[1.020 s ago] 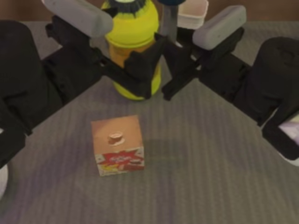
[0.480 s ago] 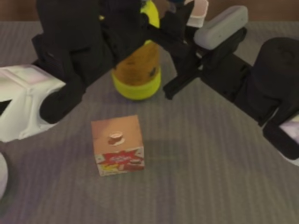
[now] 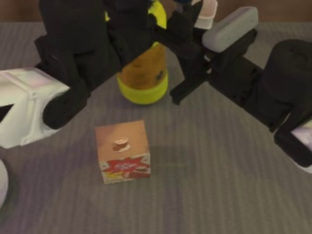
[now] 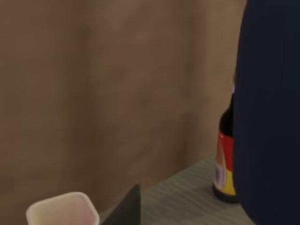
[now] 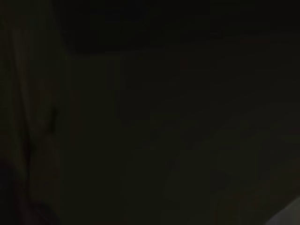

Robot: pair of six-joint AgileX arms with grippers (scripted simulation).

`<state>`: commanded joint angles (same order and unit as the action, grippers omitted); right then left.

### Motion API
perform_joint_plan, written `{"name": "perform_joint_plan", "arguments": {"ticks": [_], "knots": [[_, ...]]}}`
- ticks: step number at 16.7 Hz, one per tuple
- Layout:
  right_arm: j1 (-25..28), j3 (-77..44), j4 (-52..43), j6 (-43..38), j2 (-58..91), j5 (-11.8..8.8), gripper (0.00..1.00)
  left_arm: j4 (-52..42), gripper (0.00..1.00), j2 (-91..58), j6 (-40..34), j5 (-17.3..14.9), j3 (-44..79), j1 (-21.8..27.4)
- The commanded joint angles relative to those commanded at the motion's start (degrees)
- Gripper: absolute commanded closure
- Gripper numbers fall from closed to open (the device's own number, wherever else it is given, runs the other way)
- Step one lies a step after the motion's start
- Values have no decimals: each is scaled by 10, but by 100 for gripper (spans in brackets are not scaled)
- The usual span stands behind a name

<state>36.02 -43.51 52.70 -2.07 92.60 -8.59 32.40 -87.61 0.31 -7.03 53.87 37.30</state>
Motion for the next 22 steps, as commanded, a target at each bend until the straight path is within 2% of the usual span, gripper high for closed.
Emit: {"name": "perform_joint_plan", "arguments": {"ticks": [8,17,22], "knots": [[0,0,0,0,0,0,100,0,98,0,0,0,0,0],[0,0,0,0,0,0,100,0,100,0,0,0,0,0],[0,0,0,0,0,0,62,0,100,0,0,0,0,0]]}}
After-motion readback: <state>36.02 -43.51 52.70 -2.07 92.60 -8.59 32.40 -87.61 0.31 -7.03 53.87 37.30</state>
